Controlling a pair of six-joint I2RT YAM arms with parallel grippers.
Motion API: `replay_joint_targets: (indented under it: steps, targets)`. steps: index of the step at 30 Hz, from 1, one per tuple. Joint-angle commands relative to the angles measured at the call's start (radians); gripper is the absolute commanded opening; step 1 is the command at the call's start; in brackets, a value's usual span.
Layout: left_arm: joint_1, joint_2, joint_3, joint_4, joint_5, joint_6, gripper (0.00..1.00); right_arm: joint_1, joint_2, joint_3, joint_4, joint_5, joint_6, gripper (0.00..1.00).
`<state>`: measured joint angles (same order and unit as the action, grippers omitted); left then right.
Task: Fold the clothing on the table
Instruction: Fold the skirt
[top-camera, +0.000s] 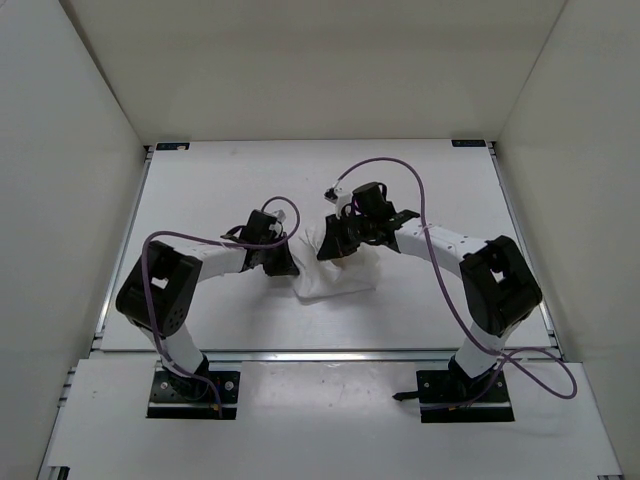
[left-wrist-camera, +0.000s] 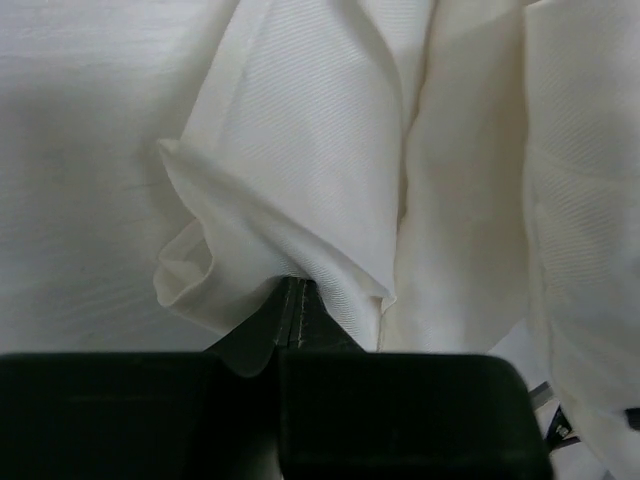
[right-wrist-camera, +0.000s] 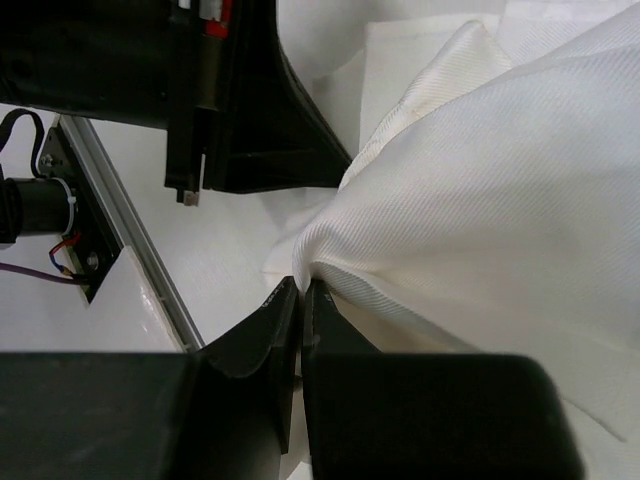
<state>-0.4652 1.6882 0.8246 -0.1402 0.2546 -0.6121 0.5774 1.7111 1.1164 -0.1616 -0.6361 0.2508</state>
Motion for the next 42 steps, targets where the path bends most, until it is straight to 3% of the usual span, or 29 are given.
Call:
replay_joint_targets:
  steps: [1, 12, 13, 14, 15, 16, 17, 20, 23, 28, 29, 31, 33, 34, 39, 42]
  targets:
    - [-0.021, 0.063, 0.008, 0.02, 0.005, -0.005, 0.0, 0.028, 0.016, 0.066, 0.02, -0.031, -0.013, 0.0]
    - [-0.009, 0.145, 0.059, 0.03, 0.018, 0.003, 0.0, 0.101, 0.079, 0.103, -0.003, -0.022, -0.005, 0.0]
    - [-0.009, 0.145, 0.061, 0.028, 0.02, 0.0, 0.0, 0.105, 0.087, 0.106, -0.015, -0.023, 0.004, 0.09]
    - [-0.007, 0.145, 0.054, 0.024, 0.023, 0.002, 0.0, 0.108, 0.09, 0.114, -0.039, -0.01, -0.007, 0.3]
    - [0.006, 0.14, 0.051, 0.03, 0.023, 0.008, 0.0, 0.107, 0.093, 0.124, -0.05, 0.002, -0.013, 0.37]
    - [0.002, 0.131, 0.048, 0.033, 0.034, 0.006, 0.0, 0.107, 0.087, 0.14, -0.076, 0.019, -0.016, 0.52]
    - [0.013, 0.125, 0.044, 0.033, 0.029, 0.011, 0.0, 0.101, 0.076, 0.146, -0.075, 0.026, -0.016, 0.6]
    - [0.02, 0.107, 0.041, 0.022, 0.044, 0.011, 0.0, 0.065, -0.002, 0.151, -0.082, 0.061, -0.012, 0.71]
    - [0.046, 0.076, 0.045, 0.005, 0.058, 0.025, 0.0, 0.044, -0.069, 0.172, -0.118, 0.088, -0.024, 0.73]
    - [0.089, 0.007, 0.057, -0.03, 0.078, 0.044, 0.0, -0.014, -0.217, 0.085, -0.056, 0.113, -0.005, 0.53]
    - [0.106, -0.017, 0.064, -0.044, 0.083, 0.048, 0.0, -0.019, -0.241, 0.066, -0.027, 0.115, -0.001, 0.42]
    - [0.112, -0.057, 0.093, -0.085, 0.089, 0.075, 0.08, -0.06, -0.263, 0.001, -0.013, 0.119, -0.004, 0.26]
    - [0.123, -0.119, 0.129, -0.14, 0.068, 0.098, 0.24, -0.086, -0.255, -0.038, -0.022, 0.112, -0.004, 0.05]
    - [0.129, -0.131, 0.152, -0.163, 0.063, 0.107, 0.33, -0.096, -0.239, -0.058, -0.021, 0.107, -0.011, 0.0]
    - [0.099, -0.255, 0.215, -0.116, 0.115, 0.077, 0.56, -0.123, -0.188, -0.113, 0.01, 0.119, -0.036, 0.0]
    - [0.039, -0.265, 0.206, 0.02, 0.161, -0.003, 0.59, -0.14, -0.144, -0.106, 0.022, 0.098, -0.03, 0.0]
